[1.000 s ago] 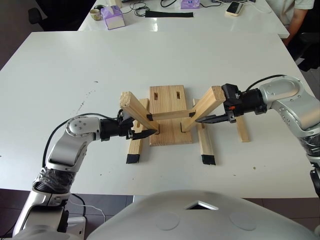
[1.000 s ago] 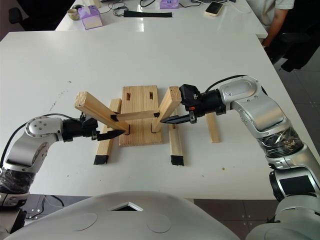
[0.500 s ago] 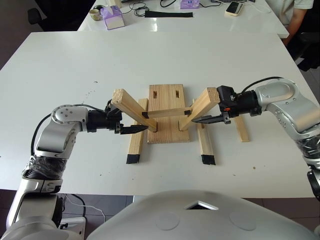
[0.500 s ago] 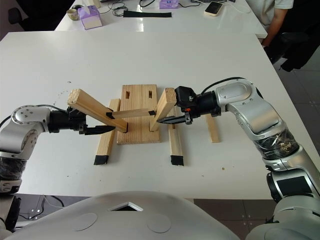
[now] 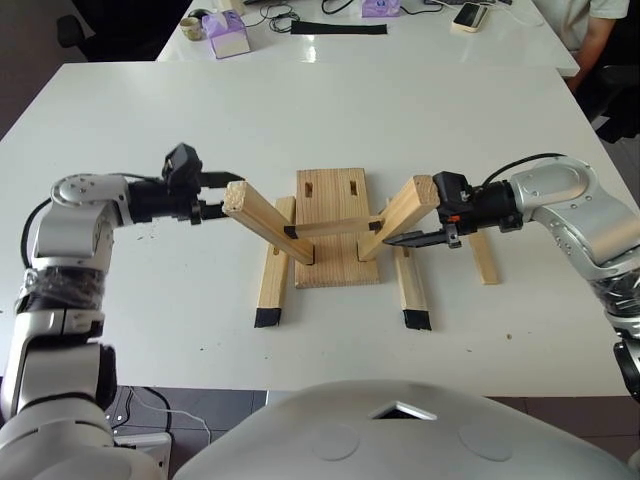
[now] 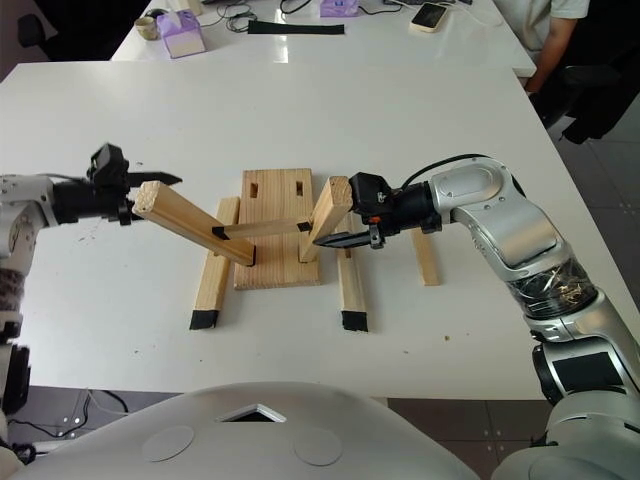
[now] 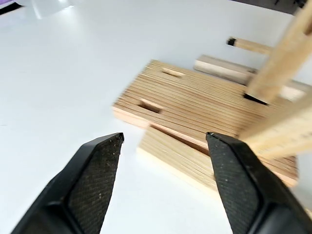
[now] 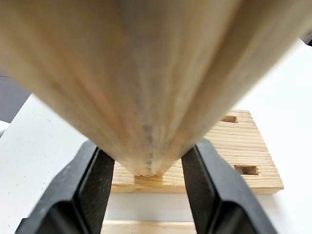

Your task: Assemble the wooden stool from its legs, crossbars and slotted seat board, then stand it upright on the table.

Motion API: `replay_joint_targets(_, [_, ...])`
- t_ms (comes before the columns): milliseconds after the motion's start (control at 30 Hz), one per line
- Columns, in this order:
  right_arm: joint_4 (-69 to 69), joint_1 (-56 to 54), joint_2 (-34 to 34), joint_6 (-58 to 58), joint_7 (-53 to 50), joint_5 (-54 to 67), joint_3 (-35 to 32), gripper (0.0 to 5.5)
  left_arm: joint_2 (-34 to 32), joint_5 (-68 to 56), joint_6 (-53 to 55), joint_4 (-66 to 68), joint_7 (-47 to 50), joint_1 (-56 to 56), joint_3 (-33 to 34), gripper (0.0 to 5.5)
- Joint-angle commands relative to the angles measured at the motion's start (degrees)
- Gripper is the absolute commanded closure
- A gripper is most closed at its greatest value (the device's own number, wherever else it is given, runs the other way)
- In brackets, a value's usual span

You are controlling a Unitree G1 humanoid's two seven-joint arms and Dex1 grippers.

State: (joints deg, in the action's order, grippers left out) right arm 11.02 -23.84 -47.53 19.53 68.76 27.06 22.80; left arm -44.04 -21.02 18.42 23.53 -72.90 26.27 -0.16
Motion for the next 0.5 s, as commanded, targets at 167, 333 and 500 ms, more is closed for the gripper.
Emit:
replay_joint_targets(167, [-4.97,4.48,0.36,2.67,2.09,-9.82,9.32,3.51,10.50,-4.06,10.95,0.75,-7.98,17.77,-5.57,2.93])
replay_joint_targets(333, [-6.74,3.29,1.47,1.56,2.46,-10.95,10.51,3.51,12.92,-2.95,11.15,0.20,-18.51,23.63,-12.47,3.65])
replay_joint_targets(500, [-7.53,2.22,2.57,0.91,2.72,-11.71,11.81,3.51,13.61,-6.28,10.39,0.09,-19.58,27.16,-18.69,4.39])
